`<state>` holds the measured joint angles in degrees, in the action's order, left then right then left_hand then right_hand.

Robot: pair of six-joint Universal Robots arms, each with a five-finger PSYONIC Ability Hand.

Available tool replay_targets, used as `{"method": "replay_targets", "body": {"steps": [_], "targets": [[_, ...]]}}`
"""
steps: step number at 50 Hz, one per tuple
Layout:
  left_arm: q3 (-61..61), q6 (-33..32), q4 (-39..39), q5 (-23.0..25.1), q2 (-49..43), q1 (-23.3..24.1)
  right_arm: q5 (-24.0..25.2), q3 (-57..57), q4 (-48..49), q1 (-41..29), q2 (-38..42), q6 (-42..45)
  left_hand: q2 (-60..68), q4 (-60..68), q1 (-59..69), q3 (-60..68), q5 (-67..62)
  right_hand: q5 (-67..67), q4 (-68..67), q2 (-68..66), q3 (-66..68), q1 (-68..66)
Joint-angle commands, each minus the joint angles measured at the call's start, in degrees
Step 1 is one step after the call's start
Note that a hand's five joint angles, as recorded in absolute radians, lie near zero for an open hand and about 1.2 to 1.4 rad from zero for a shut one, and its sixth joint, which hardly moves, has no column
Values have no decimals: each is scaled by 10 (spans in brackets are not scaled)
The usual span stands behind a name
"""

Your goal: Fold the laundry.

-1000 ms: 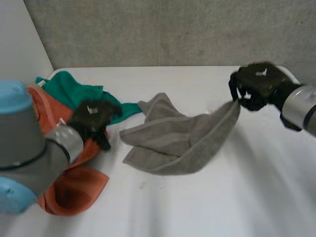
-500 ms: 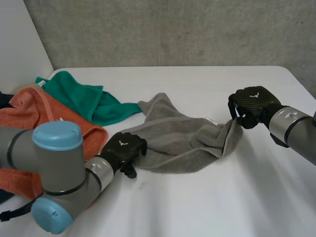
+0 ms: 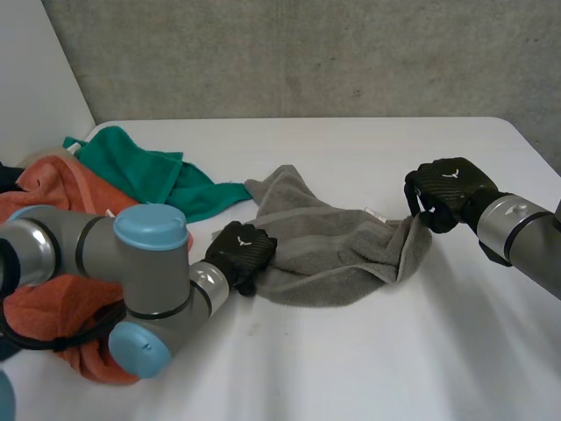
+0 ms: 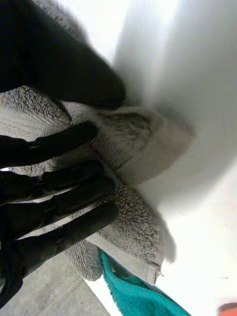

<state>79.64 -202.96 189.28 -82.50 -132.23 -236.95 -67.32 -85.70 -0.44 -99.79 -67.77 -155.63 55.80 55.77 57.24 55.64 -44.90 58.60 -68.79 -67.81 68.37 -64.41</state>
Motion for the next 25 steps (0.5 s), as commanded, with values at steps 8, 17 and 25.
{"method": "replay_targets", "body": {"steps": [8, 17, 25], "targets": [[-3, 46, 5, -81, 114, 4, 1, 6, -7, 9, -10, 0, 242, 242, 228, 244, -251, 114, -112, -122, 116, -156], [17, 97, 9, -71, 322, -18, 21, 84, -84, 43, -110, 1, 242, 242, 228, 244, -251, 114, -112, -122, 116, -156], [-26, 100, -51, -77, 414, -62, 55, 194, -131, 91, -201, -5, 242, 242, 228, 244, -251, 114, -112, -122, 116, -156]]}}
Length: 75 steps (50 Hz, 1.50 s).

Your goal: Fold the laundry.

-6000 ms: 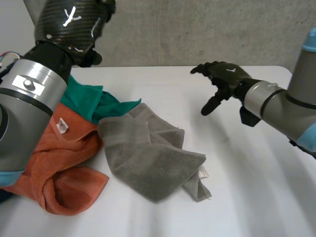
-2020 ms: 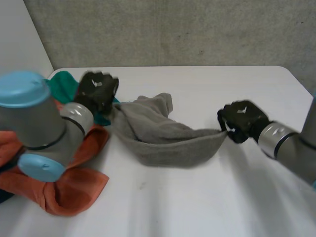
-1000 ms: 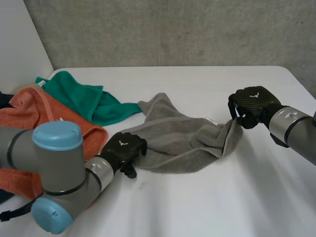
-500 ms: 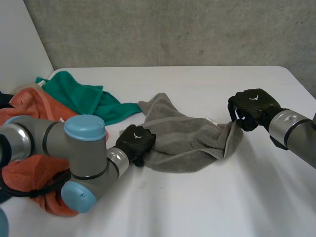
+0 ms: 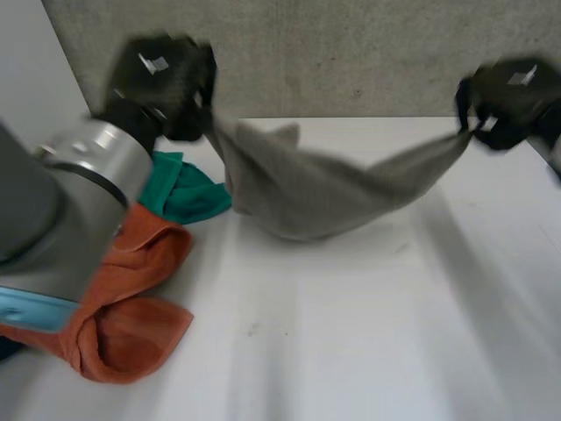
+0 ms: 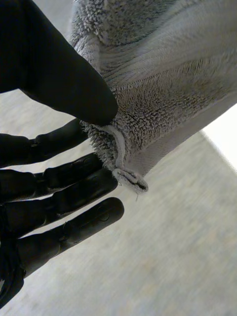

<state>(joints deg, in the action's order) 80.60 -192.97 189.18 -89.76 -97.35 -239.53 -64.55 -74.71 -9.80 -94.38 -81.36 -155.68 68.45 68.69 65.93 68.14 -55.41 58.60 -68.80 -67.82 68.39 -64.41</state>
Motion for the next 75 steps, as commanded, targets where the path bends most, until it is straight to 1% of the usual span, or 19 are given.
{"method": "replay_targets", "body": {"steps": [1, 5, 9, 14, 17, 22, 25, 30, 35, 37, 41, 43, 47, 48, 49, 54, 59, 68, 75], "targets": [[-40, 0, -56, -4, 69, -40, 30, 91, -44, 41, -68, -3, 115, 113, 141, 119, -146, 114, -112, -122, 116, -156], [-54, -3, -84, -4, 70, -60, 43, 103, -74, 52, -71, 6, 115, 113, 141, 119, -146, 114, -112, -122, 116, -156], [-56, -7, -108, 0, 34, -67, 37, 92, -87, 23, -56, 46, 115, 113, 141, 119, -146, 114, -112, -122, 116, -156], [-60, -28, -110, 3, -55, -72, -1, 68, -85, -6, 5, 105, 115, 113, 141, 119, -146, 114, -112, -122, 116, -156], [-82, -40, -93, 4, -96, -79, -19, 73, -65, -16, 45, 108, 115, 113, 141, 119, -146, 114, -112, -122, 116, -156], [-184, -46, 0, 2, -165, -86, -77, 146, 29, -38, 141, 73, 115, 113, 141, 119, -146, 114, -112, -122, 116, -156], [-239, -43, 60, -2, -172, -87, -102, 191, 84, -39, 161, 36, 115, 113, 141, 119, -146, 114, -112, -122, 116, -156], [-321, -17, 173, -30, -152, -80, -122, 232, 244, -32, 142, -66, 115, 113, 141, 119, -146, 114, -112, -122, 116, -156], [-338, -11, 185, -26, -125, -71, -108, 210, 330, -21, 91, -118, 115, 113, 141, 119, -146, 114, -112, -122, 116, -156], [-321, -9, 167, -19, -111, -68, -92, 198, 326, -18, 80, -119, 115, 113, 141, 119, -146, 114, -112, -122, 116, -156], [-265, -3, 134, -15, -80, -71, -21, 150, 288, -16, 62, -104, 115, 113, 141, 119, -146, 107, -105, -115, 109, -149], [-231, 2, 126, -13, -64, -73, -4, 131, 270, -15, 62, -95, 115, 113, 141, 119, -146, 38, -36, -46, 41, -80], [-148, 16, 139, 5, -29, -76, 14, 100, 230, -15, 81, -88, 115, 113, 141, 119, -146, -361, 363, 353, -359, 319], [-119, 21, 151, 15, -17, -77, 14, 97, 209, -16, 100, -89, 115, 113, 141, 119, -146, -554, 556, 546, -552, 512], [-107, 21, 156, 20, -11, -77, 14, 97, 196, -17, 111, -89, 115, 113, 141, 119, -146, -586, 588, 578, -584, 544], [-49, 16, 172, 43, 26, -77, -3, 126, 82, -31, 185, -100, 115, 113, 141, 119, -146, -586, 588, 578, -584, 544], [-44, -2, 161, 50, 67, -86, -11, 182, -29, -78, 269, -186, 115, 113, 141, 119, -146, -586, 588, 578, -584, 544], [-90, 0, 81, 46, 112, -93, 33, 244, -22, -170, 370, -340, 115, 113, 141, 119, -146, -586, 588, 578, -584, 544], [-122, 13, 24, 35, 153, -81, 23, 330, 47, -240, 462, -464, 115, 113, 141, 119, -146, -573, 575, 565, -570, 531]]}}
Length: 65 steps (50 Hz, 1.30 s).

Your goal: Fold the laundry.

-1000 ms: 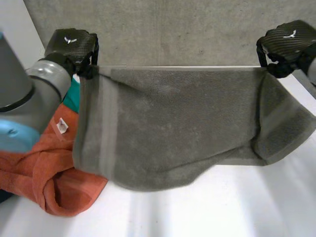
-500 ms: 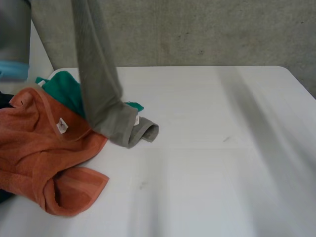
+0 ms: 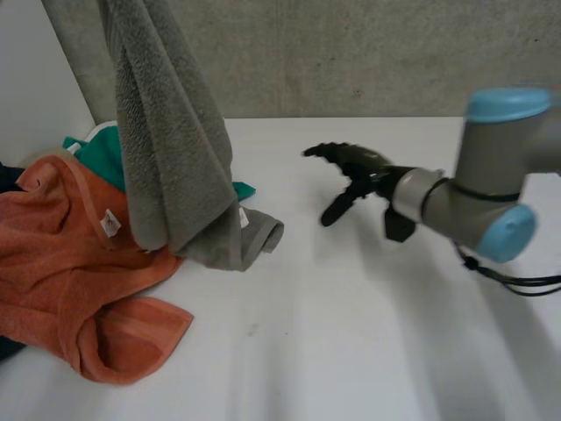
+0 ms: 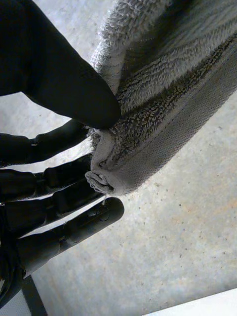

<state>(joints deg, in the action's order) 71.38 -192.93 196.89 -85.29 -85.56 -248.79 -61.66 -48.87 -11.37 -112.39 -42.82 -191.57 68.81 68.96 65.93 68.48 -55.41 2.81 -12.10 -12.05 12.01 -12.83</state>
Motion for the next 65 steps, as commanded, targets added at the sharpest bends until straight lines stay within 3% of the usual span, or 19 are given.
{"method": "replay_targets", "body": {"steps": [1, 5, 14, 20, 23, 28, 32, 39, 46, 55, 61, 65], "targets": [[-35, 9, -60, -12, 43, 18, -6, 83, 69, -67, 87, -120, 112, 110, 141, 115, -146, -15, 8, 7, -7, 15], [-45, 5, -72, -11, 61, 30, 11, 127, 82, -114, 137, -168, 112, 110, 141, 115, -146, 24, -31, -32, 32, -24], [-47, -7, -77, -8, 77, 32, 23, 129, 101, -185, 167, -167, 112, 110, 141, 115, -146, 123, -130, -131, 131, -123], [-43, -4, -77, -13, 80, 32, 18, 127, 118, -199, 174, -172, 112, 110, 141, 115, -146, 362, -369, -369, 370, -361], [-37, -3, -75, -19, 80, 31, 5, 126, 121, -193, 168, -170, 112, 110, 141, 115, -146, 634, -641, -641, 642, -634], [-28, -7, -77, -18, 80, 24, -60, 98, 121, -152, 121, -142, 112, 110, 141, 115, -146, 672, -679, -679, 680, -672], [-20, -8, -83, -21, 77, 1, -70, 49, 117, -97, 38, -44, 112, 110, 141, 115, -146, 672, -679, -679, 680, -672], [27, -3, -134, -18, 65, -82, -17, -60, 45, 14, -164, 208, 112, 110, 141, 115, -146, 672, -679, -679, 680, -672], [112, -3, -217, -5, -9, -93, 22, -106, -78, 104, -260, 410, 112, 110, 141, 115, -146, 672, -679, -679, 680, -672], [176, -5, -197, -20, -157, -17, 8, -161, -139, 143, -247, 586, 112, 110, 141, 115, -146, 672, -679, -679, 680, -672], [141, -8, -155, -54, -260, 18, -25, -180, -117, 145, -177, 613, 112, 110, 141, 115, -146, 672, -679, -679, 680, -672], [32, -38, -102, -70, -316, 21, -59, -106, -60, 135, -109, 609, 112, 110, 141, 115, -146, 672, -679, -679, 680, -672]]}}
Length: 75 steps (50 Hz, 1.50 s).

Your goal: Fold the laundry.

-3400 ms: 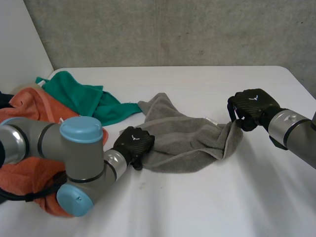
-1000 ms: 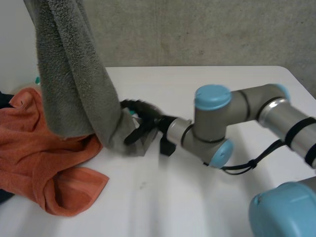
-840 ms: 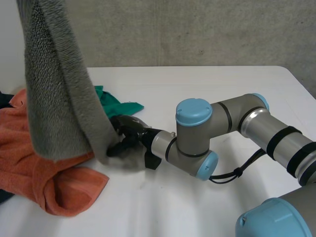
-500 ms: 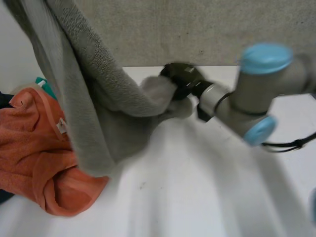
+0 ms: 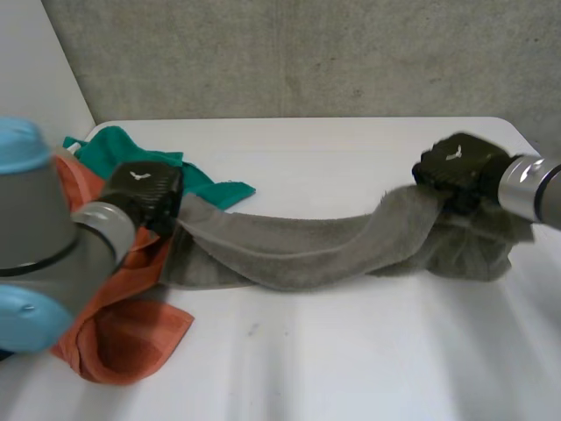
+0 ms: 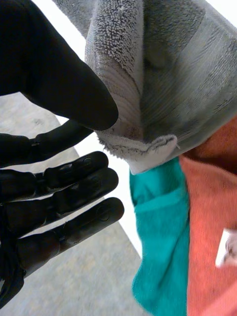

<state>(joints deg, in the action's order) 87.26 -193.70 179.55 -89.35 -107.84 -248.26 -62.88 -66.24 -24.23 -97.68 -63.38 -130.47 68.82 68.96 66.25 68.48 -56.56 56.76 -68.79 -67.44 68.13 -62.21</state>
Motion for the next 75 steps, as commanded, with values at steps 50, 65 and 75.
{"method": "replay_targets", "body": {"steps": [50, 65, 75], "targets": [[175, -47, 324, 31, 27, -16, -4, -29, 50, 48, 67, -114, 112, 110, 138, 115, -134, -433, 453, 440, -447, 388], [198, -24, 317, 37, 66, -10, -30, 212, -87, 50, 160, -178, 112, 110, 138, 115, -134, -411, 431, 418, -425, 366], [195, -24, 308, 36, 67, -17, -29, 365, -191, 16, 276, -214, 112, 110, 138, 115, -134, -389, 410, 396, -403, 344]]}}
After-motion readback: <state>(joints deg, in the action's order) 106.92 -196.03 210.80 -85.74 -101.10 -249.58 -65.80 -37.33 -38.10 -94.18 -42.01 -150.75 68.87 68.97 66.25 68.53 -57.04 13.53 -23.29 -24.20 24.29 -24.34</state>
